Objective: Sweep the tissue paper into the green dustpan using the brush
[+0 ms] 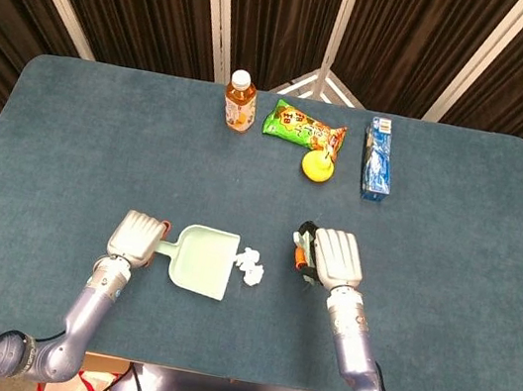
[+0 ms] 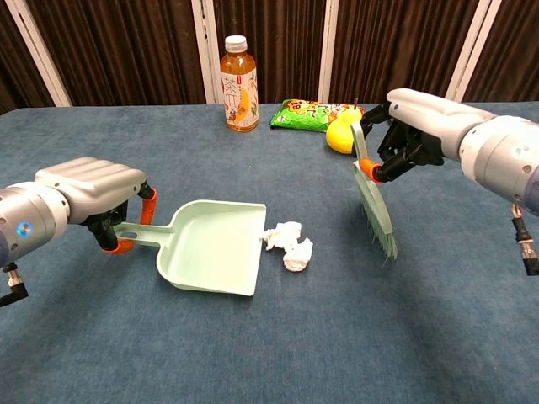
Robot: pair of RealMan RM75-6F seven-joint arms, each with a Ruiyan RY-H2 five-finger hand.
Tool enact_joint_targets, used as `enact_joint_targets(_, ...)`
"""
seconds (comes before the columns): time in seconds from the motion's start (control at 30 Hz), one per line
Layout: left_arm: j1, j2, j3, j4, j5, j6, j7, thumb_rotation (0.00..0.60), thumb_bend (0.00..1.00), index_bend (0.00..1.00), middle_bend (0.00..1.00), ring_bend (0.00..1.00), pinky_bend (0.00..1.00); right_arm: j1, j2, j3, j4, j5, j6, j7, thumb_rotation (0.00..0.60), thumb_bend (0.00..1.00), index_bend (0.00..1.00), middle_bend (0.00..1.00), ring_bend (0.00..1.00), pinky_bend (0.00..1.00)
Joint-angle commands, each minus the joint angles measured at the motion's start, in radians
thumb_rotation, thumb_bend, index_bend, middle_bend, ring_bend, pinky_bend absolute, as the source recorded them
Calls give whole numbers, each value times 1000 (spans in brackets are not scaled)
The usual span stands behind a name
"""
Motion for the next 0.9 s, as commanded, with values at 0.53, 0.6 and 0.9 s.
enact_joint_targets(0.53, -111, -1, -96, -176, -331, 193, 299, 600, 571, 685, 994, 971, 978, -4, 19, -1, -38, 8, 17, -5, 600, 511, 793, 877, 870, 897)
enact_joint_targets(0.6, -127, -9, -114, -181, -371, 205, 313, 600, 572, 687, 994, 972, 981, -5, 20, -4, -40, 9, 18, -6, 600, 512, 793, 877, 870, 897)
enact_joint_targets(0.9, -176, -49, -134, -174, -446, 233, 325, 600, 575, 687, 994, 973, 983, -2, 15, -10, -74, 12, 25, -16, 600, 516, 795, 877, 870, 897)
